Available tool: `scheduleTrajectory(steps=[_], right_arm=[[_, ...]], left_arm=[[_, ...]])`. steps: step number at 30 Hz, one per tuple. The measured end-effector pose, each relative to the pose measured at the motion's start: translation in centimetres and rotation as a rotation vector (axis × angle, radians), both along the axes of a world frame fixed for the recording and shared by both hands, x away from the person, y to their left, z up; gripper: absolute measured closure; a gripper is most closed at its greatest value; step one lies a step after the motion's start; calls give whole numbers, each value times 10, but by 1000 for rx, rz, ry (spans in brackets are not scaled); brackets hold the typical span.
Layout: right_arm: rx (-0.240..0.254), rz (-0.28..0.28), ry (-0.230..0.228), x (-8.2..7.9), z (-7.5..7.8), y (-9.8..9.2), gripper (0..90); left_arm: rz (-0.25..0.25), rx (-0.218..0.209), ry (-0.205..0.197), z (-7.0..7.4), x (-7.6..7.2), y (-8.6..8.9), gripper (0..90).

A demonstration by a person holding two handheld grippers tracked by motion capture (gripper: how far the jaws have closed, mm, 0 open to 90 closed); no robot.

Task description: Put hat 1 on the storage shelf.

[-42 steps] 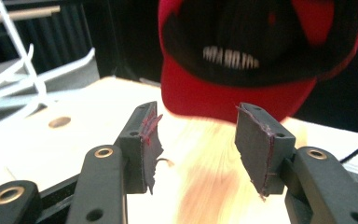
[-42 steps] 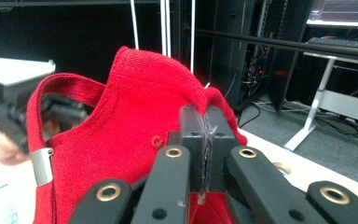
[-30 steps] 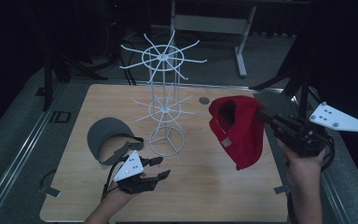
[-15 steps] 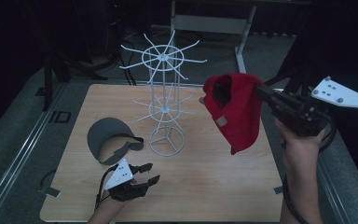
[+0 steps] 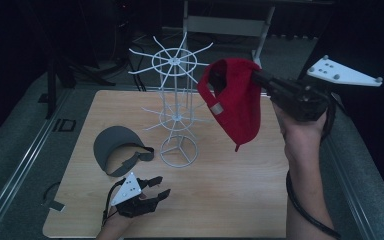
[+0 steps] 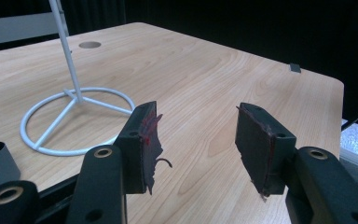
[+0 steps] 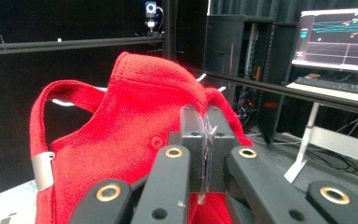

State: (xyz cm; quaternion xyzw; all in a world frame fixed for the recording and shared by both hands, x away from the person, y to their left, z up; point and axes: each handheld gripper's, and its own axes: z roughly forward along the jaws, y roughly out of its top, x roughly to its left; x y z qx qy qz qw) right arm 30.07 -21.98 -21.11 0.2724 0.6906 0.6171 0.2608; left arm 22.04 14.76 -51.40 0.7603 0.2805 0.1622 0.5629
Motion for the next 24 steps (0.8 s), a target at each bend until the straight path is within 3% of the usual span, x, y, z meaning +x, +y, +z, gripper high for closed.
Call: scheduleTrajectory(steps=[5, 10, 24], right_arm=[[-22, 8, 14, 5, -4, 11, 887], [-76, 3, 22, 5, -16, 18, 887], [-121, 28, 61, 8, -49, 17, 879]], left_arm=[[8, -3, -2, 0, -1, 2, 496], [12, -10, -1, -1, -1, 3, 496], [19, -11, 4, -4, -1, 4, 496]])
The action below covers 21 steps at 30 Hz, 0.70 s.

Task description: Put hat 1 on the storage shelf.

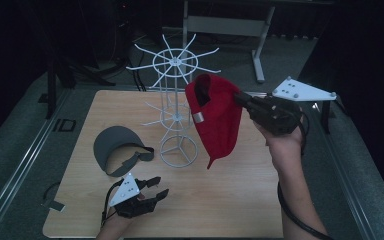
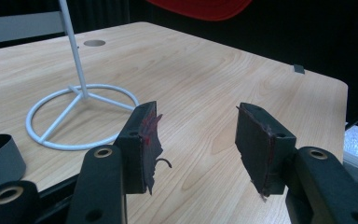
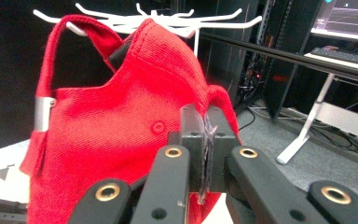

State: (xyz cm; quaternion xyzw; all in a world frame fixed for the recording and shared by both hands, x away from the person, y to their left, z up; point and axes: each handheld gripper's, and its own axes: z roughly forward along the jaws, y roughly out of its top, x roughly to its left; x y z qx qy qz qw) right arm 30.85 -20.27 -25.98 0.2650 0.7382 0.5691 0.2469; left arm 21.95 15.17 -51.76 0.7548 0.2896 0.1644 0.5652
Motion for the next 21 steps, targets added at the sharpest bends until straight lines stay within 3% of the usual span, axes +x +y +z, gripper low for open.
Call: scheduleTrajectory(steps=[6, 7, 9, 12, 16, 21], right_arm=[[19, 6, 11, -2, -9, -12, 857], [21, 5, 12, -2, -11, -13, 827], [42, 26, 25, -3, -15, -18, 682], [39, 25, 27, -6, -21, -24, 584], [38, 17, 17, -15, -29, -34, 511], [55, 6, 24, -26, -39, -49, 483]], left_arm=[[1, -3, 3, -1, 0, 0, 496], [0, -1, 3, -1, 0, 0, 496], [-1, -1, 4, -1, 0, 0, 496], [-2, 0, 4, -2, 0, 0, 496], [1, -3, 5, -2, 0, 0, 496], [1, 0, 8, -3, 0, -1, 496]])
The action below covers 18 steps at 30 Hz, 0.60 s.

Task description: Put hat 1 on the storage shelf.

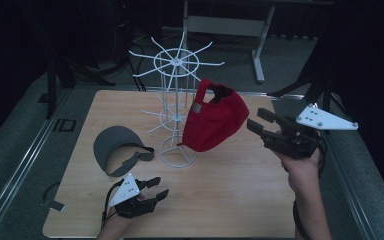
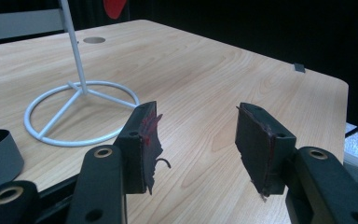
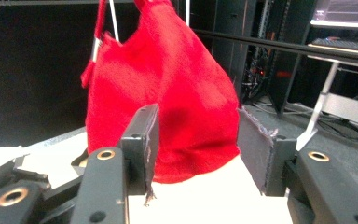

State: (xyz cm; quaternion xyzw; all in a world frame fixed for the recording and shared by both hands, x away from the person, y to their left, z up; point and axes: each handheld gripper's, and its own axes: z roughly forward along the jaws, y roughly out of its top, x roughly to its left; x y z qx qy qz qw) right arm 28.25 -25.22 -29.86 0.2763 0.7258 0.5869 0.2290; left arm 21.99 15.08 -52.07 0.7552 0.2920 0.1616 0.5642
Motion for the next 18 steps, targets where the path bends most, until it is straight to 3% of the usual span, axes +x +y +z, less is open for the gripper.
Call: scheduleTrajectory(steps=[9, 12, 18], right_arm=[[-14, 6, 27, -16, -26, -15, 368], [-23, -10, 25, -18, -39, -19, 347], [-1, -9, 68, -16, -69, -27, 263]], left_arm=[[1, -4, 0, -1, 0, 0, 496], [0, 1, -2, -1, 0, 1, 496], [5, 5, 0, -3, 0, 2, 496]])
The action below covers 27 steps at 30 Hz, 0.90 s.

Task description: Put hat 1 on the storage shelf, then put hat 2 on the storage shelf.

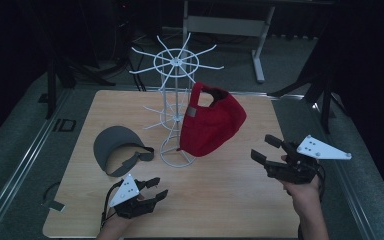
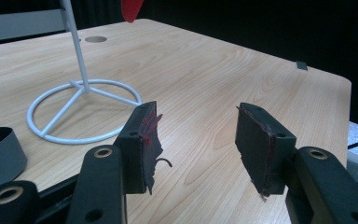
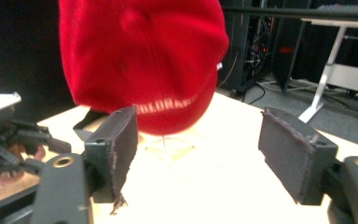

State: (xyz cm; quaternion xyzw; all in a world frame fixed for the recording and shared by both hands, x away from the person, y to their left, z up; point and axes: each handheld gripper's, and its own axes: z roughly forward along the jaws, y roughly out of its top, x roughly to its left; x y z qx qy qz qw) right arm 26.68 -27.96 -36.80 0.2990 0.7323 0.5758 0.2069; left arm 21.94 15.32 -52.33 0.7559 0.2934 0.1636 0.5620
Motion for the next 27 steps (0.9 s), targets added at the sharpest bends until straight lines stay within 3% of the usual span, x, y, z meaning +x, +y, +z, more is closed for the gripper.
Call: scheduleTrajectory(steps=[6, 9, 16, 22, 27], right_arm=[[6, -4, 17, 3, -31, -9, 192], [-30, -13, 63, 6, -48, -14, 177], [-74, -18, 88, 7, -80, -26, 181], [-117, -17, 103, 5, -108, -35, 182], [-119, -61, 81, 4, -123, -47, 181]], left_arm=[[10, 10, -1, -3, 1, 4, 496], [8, 18, -2, -4, 1, 5, 496], [14, 19, -1, -4, 1, 8, 496], [37, 31, 10, -8, -1, 16, 496], [79, 29, 15, -11, -2, 29, 496]])
